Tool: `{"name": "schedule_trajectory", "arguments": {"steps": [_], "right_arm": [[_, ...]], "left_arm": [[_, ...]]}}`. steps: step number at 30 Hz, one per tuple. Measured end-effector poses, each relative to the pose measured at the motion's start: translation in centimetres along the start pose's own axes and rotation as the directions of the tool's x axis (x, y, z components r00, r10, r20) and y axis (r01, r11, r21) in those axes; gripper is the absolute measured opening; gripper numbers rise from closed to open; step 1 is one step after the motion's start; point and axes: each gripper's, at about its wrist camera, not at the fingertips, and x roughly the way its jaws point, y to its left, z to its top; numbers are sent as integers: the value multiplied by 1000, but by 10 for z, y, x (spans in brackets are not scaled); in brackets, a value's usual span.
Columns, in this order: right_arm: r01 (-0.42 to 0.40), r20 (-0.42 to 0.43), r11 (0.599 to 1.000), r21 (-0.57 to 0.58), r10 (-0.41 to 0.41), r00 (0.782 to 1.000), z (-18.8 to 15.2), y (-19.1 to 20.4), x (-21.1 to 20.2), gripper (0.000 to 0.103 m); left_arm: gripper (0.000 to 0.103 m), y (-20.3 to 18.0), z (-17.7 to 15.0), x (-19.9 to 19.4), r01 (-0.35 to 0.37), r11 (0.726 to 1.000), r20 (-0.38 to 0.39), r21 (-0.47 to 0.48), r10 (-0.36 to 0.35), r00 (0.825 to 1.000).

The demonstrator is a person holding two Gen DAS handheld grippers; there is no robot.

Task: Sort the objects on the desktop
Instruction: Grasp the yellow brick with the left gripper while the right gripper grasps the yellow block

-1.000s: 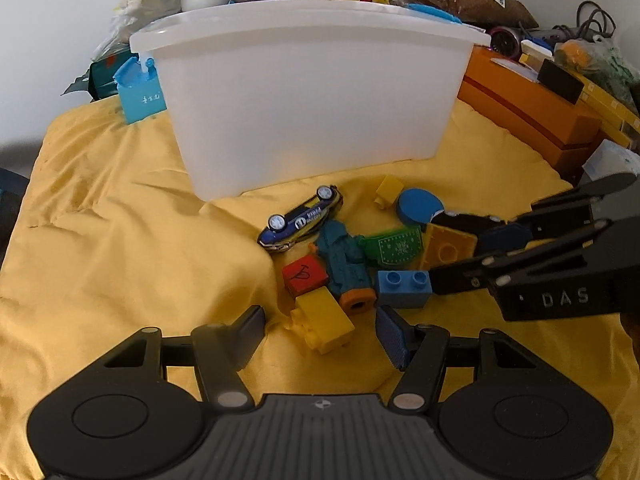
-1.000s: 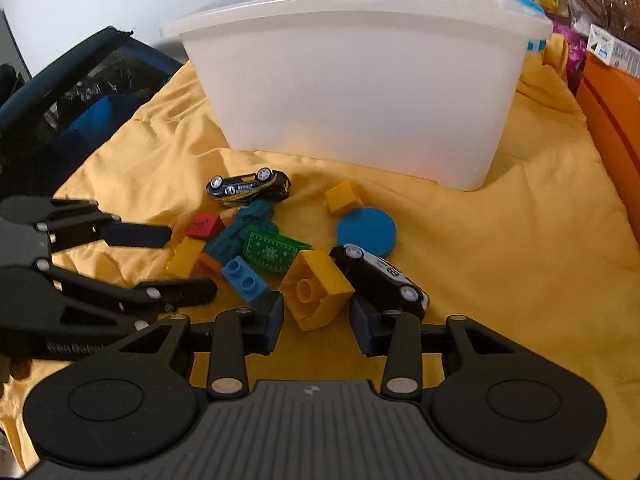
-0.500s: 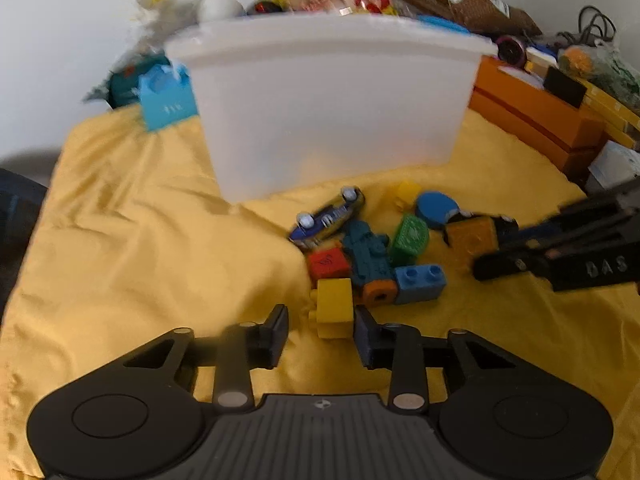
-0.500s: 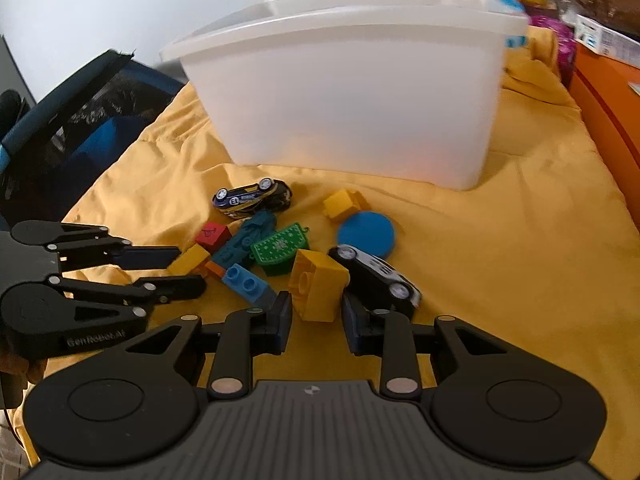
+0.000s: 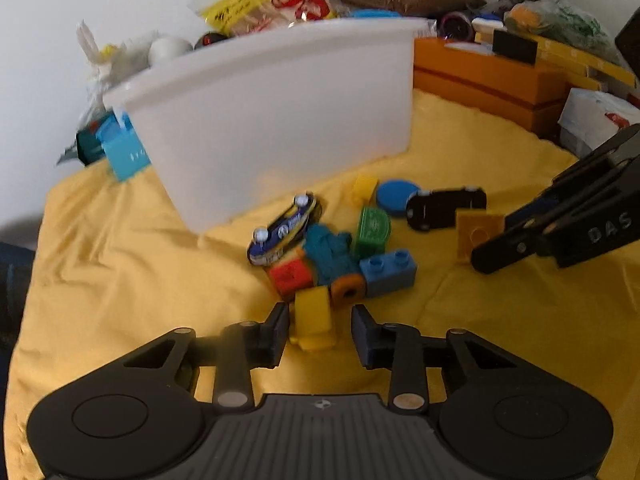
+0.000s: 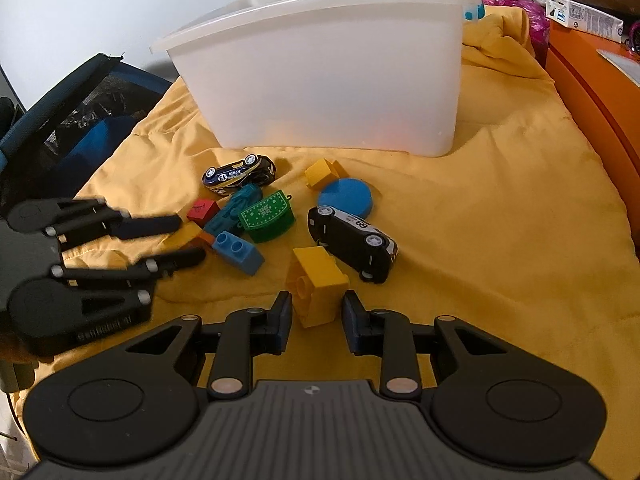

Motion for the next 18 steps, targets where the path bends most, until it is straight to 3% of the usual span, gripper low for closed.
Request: {"name": "schedule_trajectory", "arguments": {"steps": [12, 18], "right_arm": [[1, 8, 1000, -9, -1, 1000, 2, 3, -3, 30], [-7, 44, 1000, -3, 7, 999, 1, 5, -15, 30]], "left_arm": [[27, 16, 1, 0, 81, 987, -9, -138, -83, 997], [27, 28, -13, -26, 55, 980, -6, -192, -57, 998]]}}
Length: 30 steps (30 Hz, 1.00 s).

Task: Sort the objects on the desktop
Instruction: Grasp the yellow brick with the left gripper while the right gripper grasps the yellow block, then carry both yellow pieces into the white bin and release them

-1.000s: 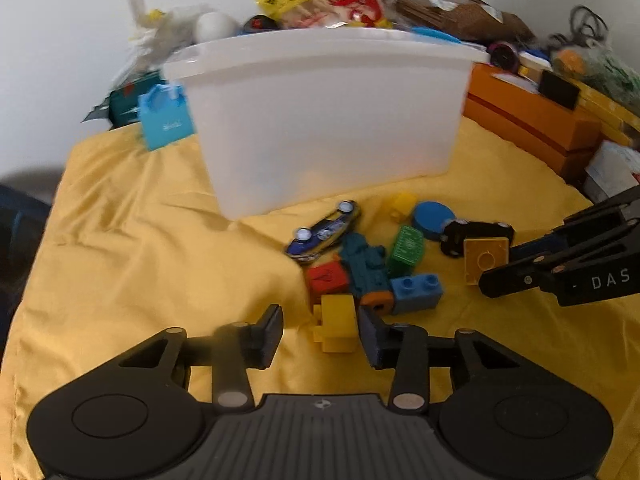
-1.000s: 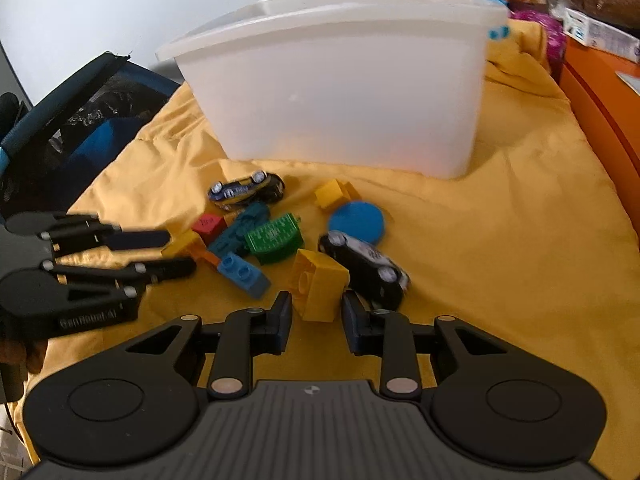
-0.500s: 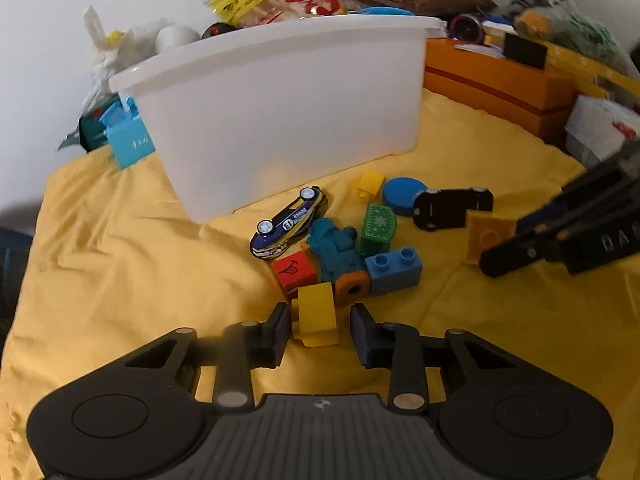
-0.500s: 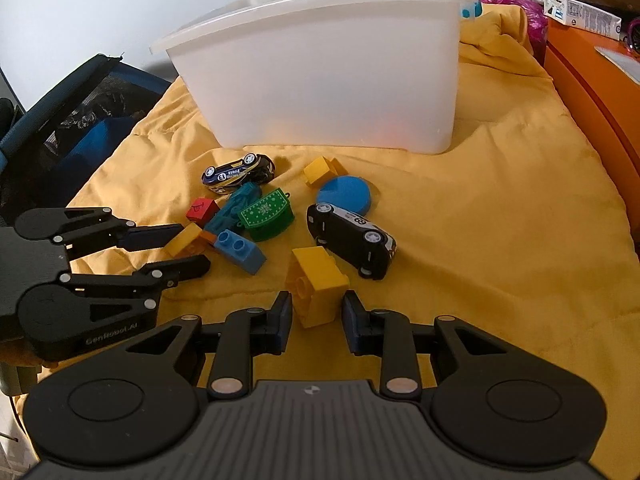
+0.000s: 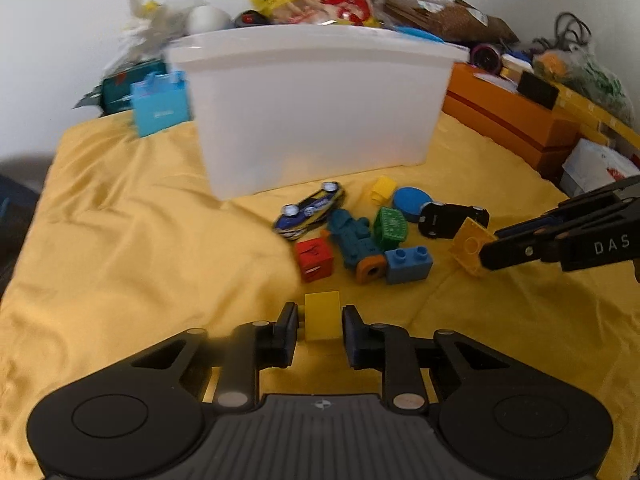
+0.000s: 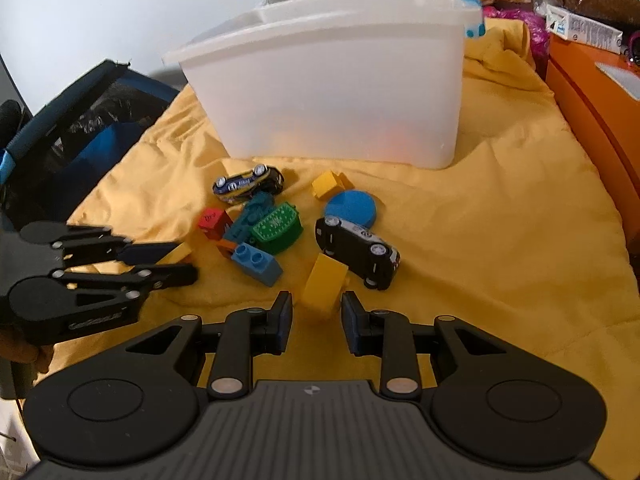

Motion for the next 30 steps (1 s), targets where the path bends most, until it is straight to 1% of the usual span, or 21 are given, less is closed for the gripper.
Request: {"name": "schedule_trajectory", "arguments": {"steps": [4, 6, 7, 8, 9, 11, 14, 15, 17, 19, 21, 23, 26, 30], "right_arm": [[-7, 14, 1000, 8, 7, 1000, 0, 2, -6, 30], [-4, -14, 1000, -14, 4, 1000, -1, 6, -2, 31], [6, -39, 1000, -20, -7, 999, -3, 9, 3, 36], [20, -64, 1000, -21, -22, 998, -4, 10, 9, 55], [29, -63, 999, -25, -30, 998, -5, 10, 12, 58], [45, -68, 999, -21, -47, 997, -7, 11, 18, 58], [45, -53, 999, 12, -45, 998, -8, 13, 21, 58], [48, -58, 999, -6, -48, 997, -9, 15, 22, 49], [69, -52, 996, -50, -72, 996, -10, 20, 22, 37], [50, -31, 998, -36, -51, 998, -9, 18, 16, 37], [50, 9, 998, -38, -50, 999, -6, 17, 3, 37], [48, 51, 999, -19, -47, 998, 1, 16, -11, 37], [25, 125, 1000, 15, -27, 992, 22, 13, -37, 37], [12, 235, 1000, 18, -15, 972, 62, 10, -71, 37]], "left_arm": [[27, 14, 3, -20, -12, 997, 29, -80, 14, 999], [27, 19, 6, -25, -13, 996, 34, -91, 16, 999], [27, 21, 7, -26, -19, 996, 37, -88, 22, 999], [27, 22, 7, -26, -21, 996, 36, -89, 25, 999], [27, 23, 7, -26, -24, 995, 34, -95, 27, 999], [27, 24, 6, -27, -27, 995, 30, -101, 30, 999], [27, 22, 3, -27, -23, 995, 25, -96, 26, 999], [27, 21, 2, -27, -22, 995, 23, -93, 24, 999], [27, 20, 1, -28, -22, 996, 22, -92, 24, 999], [27, 22, 2, -29, -19, 994, 24, -104, 22, 999], [27, 22, 8, -33, -19, 994, 32, -112, 23, 999], [27, 22, 18, -37, -14, 993, 41, -119, 19, 999], [27, 22, 41, -46, 4, 992, 73, -130, 6, 997], [27, 20, 83, -61, 16, 993, 122, -114, -2, 992]]}}
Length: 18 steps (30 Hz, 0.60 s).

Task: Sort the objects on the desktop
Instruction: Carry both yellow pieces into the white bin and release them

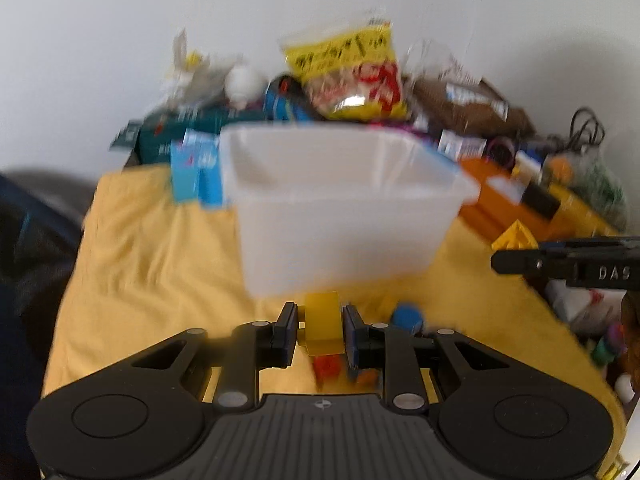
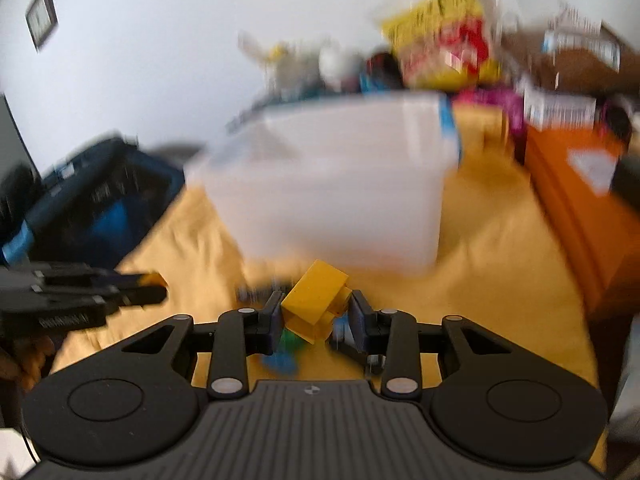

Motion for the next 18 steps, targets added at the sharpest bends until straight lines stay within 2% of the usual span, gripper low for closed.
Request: {"name": "schedule_trajectory", "arguments": {"steps": [3, 8, 11, 18], "right_arm": [[-3, 52, 1000, 3, 3, 999, 36, -5, -6, 38], [0, 65, 1000, -11, 1, 998, 84, -12, 0, 38], [10, 45, 1000, -22, -9, 999, 108, -15, 7, 38], [13, -46, 999, -32, -15, 999, 142, -25, 35, 38]], "left_arm": [[27, 0, 35, -1, -4, 1000, 16, -2, 4, 1000], [27, 5, 88, 7, 1, 1000, 29, 0, -1, 1000], [27, 7, 117, 17, 6, 1000, 19, 18, -6, 1000], [27, 14, 162, 52, 19, 999, -38, -28, -20, 999]]}}
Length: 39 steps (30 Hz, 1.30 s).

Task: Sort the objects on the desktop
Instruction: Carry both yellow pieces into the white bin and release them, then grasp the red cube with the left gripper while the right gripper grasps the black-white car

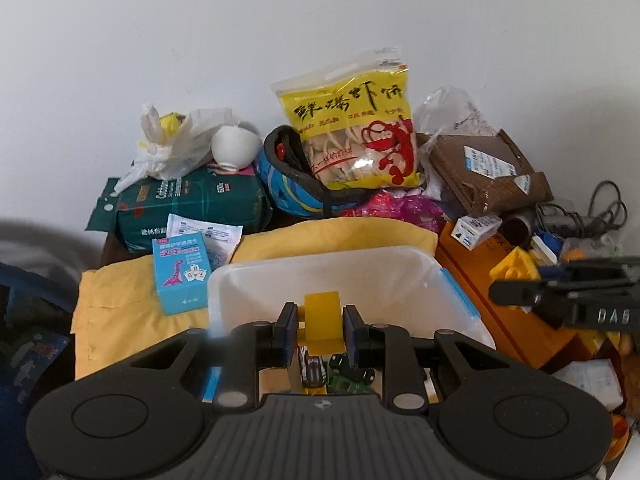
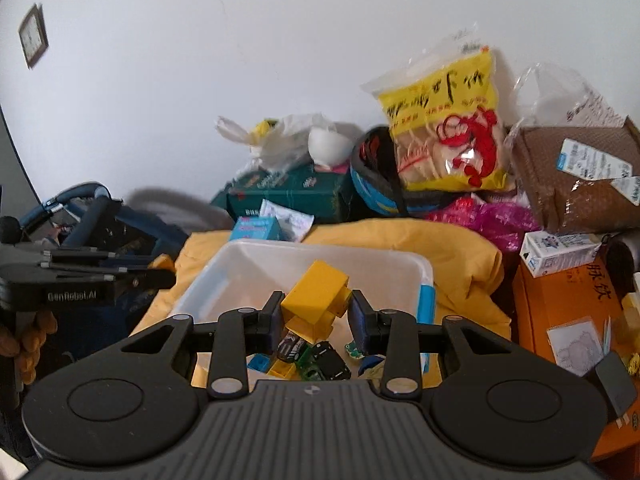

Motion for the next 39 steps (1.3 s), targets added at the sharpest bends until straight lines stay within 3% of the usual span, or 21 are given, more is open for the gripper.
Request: {"name": "schedule_trajectory", "arguments": {"steps": [8, 10, 11, 12, 14, 18, 23, 27, 30, 35, 39], "right_arm": [[13, -119, 1000, 17, -11, 993, 19, -11, 40, 38], [31, -122, 999, 19, -28, 992, 23, -12, 47, 40], [39, -120, 999, 11, -37, 992, 24, -11, 50, 49], [45, -116, 999, 3, -45, 992, 25, -11, 52, 59], [56, -107, 998, -7, -56, 993, 22, -11, 54, 61], [33, -76, 999, -1, -33, 997, 6, -13, 42, 61], [-33, 12, 998, -58, 34, 999, -50, -5, 5, 62], [-15, -39, 996, -87, 11, 999, -116, 1, 4, 62], [2, -141, 995, -101, -17, 990, -157, 2, 21, 60], [12, -214, 995, -102, -34, 976, -184, 2, 37, 59], [13, -225, 995, -97, -34, 974, -188, 5, 40, 59]], "left_arm": [[30, -7, 30, 33, -6, 999, -77, 45, 10, 997], [53, -10, 32, 42, -32, 997, -90, 69, 38, 995], [66, -12, 32, 44, -63, 995, -86, 80, 70, 994], [69, -13, 31, 45, -90, 992, -73, 94, 97, 993], [69, -12, 25, 47, -99, 989, -59, 106, 105, 993], [69, 0, 3, 36, -93, 995, -36, 44, 95, 995], [69, -2, -71, 6, -50, 995, 61, 84, 44, 997], [69, -12, -145, -1, -62, 990, 75, 127, 52, 996], [66, -20, -184, 16, -64, 982, 0, 177, 65, 998], [48, -25, -214, 38, -84, 971, -59, 223, 100, 993], [44, -30, -218, 42, -92, 967, -51, 239, 107, 993]]}}
